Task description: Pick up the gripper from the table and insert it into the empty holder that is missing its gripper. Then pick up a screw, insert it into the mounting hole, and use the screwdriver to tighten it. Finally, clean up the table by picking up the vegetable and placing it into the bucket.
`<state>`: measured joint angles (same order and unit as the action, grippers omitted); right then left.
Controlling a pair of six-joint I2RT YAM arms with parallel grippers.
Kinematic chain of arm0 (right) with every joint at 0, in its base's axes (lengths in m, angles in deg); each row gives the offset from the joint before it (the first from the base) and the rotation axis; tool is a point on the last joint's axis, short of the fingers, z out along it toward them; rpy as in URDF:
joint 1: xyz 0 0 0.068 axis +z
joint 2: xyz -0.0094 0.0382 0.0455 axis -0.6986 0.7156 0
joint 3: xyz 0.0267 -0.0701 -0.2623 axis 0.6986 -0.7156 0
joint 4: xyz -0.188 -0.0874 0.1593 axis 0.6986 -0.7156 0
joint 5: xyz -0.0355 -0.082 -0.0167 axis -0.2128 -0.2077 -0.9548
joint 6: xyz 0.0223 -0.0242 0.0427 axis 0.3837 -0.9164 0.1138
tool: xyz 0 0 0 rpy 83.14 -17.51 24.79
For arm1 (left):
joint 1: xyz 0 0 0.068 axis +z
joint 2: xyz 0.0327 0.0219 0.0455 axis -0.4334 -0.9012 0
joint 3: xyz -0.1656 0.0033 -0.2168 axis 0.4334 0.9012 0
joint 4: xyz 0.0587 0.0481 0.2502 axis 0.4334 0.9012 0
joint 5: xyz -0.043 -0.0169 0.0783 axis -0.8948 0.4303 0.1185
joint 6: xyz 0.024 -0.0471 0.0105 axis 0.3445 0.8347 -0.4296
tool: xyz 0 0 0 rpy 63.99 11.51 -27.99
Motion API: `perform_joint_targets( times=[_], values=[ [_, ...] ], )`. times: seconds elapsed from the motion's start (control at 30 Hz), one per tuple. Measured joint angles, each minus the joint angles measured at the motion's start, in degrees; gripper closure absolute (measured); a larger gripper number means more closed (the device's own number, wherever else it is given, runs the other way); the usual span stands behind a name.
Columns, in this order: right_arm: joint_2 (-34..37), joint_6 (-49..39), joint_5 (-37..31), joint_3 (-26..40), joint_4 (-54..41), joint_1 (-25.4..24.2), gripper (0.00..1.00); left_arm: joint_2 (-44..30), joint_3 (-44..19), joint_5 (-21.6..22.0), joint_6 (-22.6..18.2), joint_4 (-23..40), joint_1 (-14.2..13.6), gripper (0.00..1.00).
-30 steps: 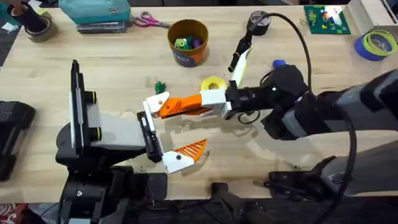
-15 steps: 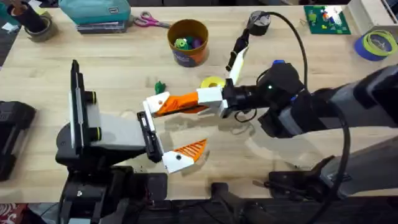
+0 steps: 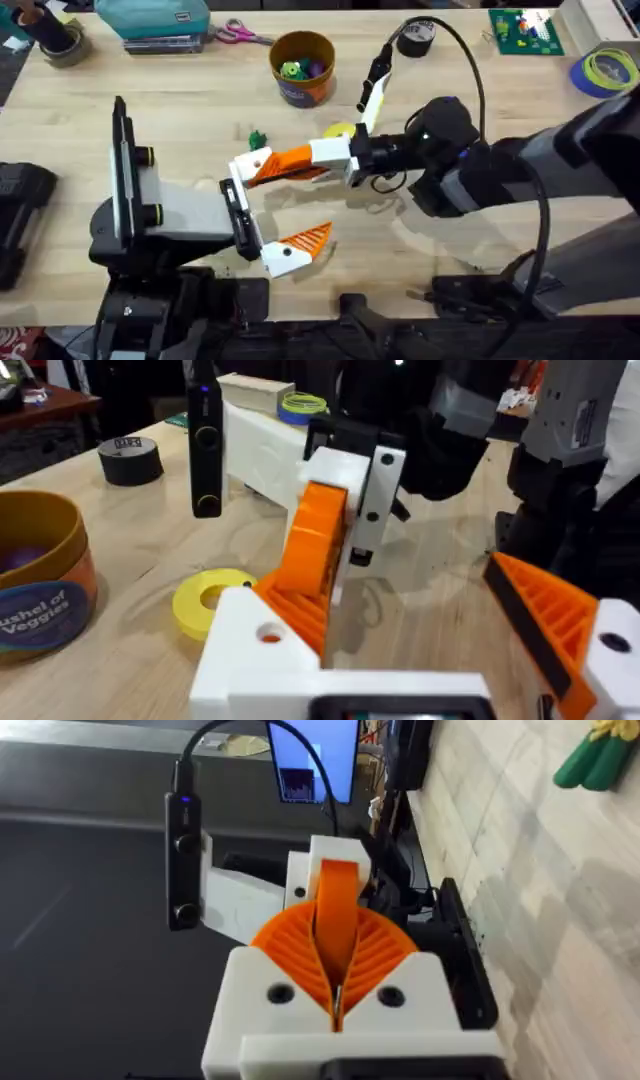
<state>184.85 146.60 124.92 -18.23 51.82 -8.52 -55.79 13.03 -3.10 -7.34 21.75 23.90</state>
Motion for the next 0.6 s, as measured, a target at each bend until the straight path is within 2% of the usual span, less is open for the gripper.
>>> perform_joint_targets(
  times=[0.6],
  values=[
    [-0.02,-0.26,0.4,0.0,0.02,-0.35,0.993,0.0,0.0,-0.09,0.0,0.0,0.0,0.015]
  ],
)
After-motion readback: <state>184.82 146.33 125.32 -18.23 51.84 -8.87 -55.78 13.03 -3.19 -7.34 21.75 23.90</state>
